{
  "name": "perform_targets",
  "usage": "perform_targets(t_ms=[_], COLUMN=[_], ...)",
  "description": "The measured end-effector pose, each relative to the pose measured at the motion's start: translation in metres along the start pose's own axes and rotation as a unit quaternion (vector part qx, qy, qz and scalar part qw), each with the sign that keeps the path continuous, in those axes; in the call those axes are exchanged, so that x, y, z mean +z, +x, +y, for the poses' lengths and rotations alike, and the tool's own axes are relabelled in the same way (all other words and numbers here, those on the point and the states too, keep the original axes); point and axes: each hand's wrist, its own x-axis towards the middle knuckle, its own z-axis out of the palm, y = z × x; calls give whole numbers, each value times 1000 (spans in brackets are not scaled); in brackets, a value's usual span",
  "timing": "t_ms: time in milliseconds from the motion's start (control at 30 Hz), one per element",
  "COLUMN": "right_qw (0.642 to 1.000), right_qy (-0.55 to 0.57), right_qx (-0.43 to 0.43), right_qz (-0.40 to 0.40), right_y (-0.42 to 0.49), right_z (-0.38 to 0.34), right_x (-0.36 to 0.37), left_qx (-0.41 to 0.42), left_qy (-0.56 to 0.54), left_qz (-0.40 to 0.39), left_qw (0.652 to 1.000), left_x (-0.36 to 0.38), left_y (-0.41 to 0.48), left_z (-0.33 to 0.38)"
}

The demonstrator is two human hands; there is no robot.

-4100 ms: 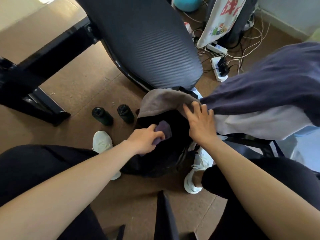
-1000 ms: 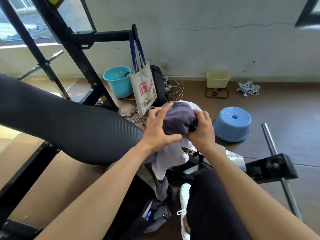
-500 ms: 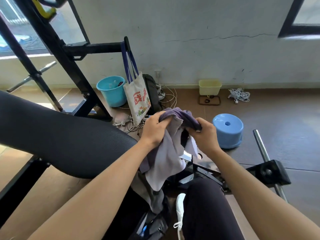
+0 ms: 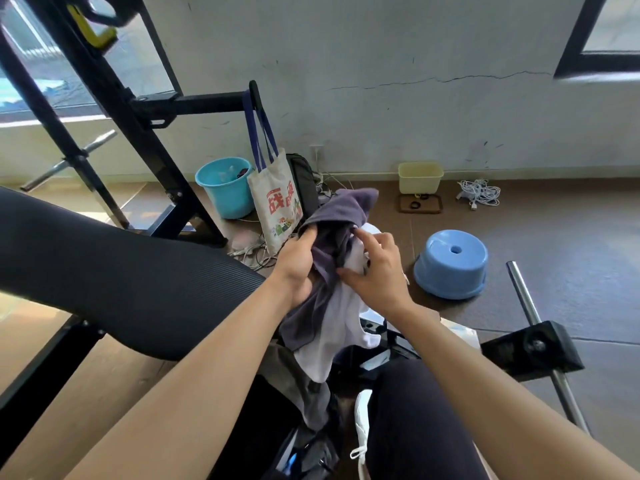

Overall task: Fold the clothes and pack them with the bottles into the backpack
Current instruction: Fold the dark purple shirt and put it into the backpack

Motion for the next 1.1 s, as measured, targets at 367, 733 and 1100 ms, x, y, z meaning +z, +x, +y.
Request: perform_targets(t_ms=[367, 733, 1100], right_qw=[995, 974, 994], right_qy=[-48, -105, -49], right_qx=[62, 193, -96], right_qz=[67, -52, -26], right_y=[32, 14, -79], right_z=[8, 30, -60], right_x=[-18, -25, 22], left_qx=[-32, 6, 60], left_qy=[-170, -224, 77], left_qz=[128, 274, 179], left_qw=[977, 935, 979], left_x=[-37, -103, -136], left_y=[-7, -33, -129], left_z=[14, 24, 9])
